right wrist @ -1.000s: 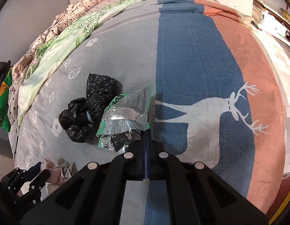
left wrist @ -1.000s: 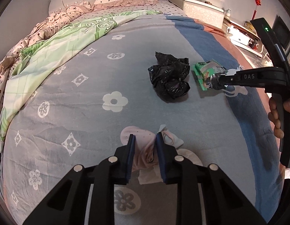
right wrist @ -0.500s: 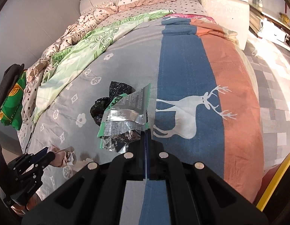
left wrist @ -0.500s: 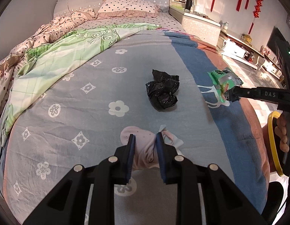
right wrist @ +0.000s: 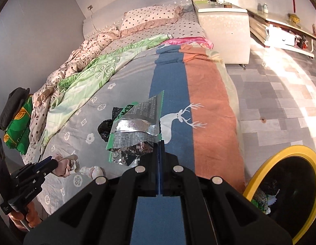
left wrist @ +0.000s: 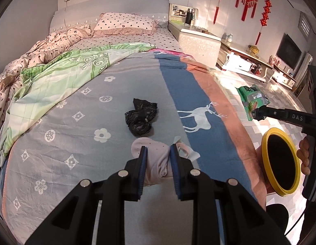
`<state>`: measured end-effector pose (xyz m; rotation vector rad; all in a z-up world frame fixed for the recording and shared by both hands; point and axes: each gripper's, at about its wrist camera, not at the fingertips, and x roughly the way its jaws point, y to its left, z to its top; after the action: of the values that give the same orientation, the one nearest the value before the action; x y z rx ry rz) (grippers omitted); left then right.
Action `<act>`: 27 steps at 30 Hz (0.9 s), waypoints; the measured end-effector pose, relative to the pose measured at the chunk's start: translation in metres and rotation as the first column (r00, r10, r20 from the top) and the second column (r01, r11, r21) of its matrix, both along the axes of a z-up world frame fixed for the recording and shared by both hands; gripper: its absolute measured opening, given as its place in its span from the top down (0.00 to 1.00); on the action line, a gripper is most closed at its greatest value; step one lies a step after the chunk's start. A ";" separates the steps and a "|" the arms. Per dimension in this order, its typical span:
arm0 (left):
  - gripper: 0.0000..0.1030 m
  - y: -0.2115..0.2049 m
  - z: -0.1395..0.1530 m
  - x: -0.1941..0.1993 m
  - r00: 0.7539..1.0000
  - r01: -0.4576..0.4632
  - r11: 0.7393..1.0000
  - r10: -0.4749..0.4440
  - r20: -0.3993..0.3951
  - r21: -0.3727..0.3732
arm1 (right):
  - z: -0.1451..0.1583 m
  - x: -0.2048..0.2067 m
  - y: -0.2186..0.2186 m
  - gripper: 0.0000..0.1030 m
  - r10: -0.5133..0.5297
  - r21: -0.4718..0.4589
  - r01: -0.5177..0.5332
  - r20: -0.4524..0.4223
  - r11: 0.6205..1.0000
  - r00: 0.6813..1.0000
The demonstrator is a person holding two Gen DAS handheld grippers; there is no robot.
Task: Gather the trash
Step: 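Carry the wrapper and tissue in both tools over the bin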
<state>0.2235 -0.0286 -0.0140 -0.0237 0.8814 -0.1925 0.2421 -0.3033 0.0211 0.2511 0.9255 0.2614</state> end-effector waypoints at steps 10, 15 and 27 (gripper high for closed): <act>0.79 -0.082 0.022 -0.003 0.993 0.119 0.992 -0.117 0.034 -0.037 | 0.023 -0.036 -0.079 1.00 -0.093 0.009 0.093 0.040 0.996 0.995; 0.79 -0.123 0.026 -0.004 0.983 0.181 0.982 -0.179 0.037 -0.045 | 0.029 -0.051 -0.122 1.00 -0.152 0.021 0.151 0.050 0.988 0.987; 0.79 -0.215 0.027 -0.011 0.946 0.322 0.945 -0.319 0.059 -0.052 | 0.040 -0.089 -0.215 1.00 -0.285 0.016 0.284 0.066 0.959 0.956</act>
<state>0.2122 -0.2434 0.0130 0.0682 0.8259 -0.5230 0.1526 -0.5182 0.0612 0.3756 0.8096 0.0065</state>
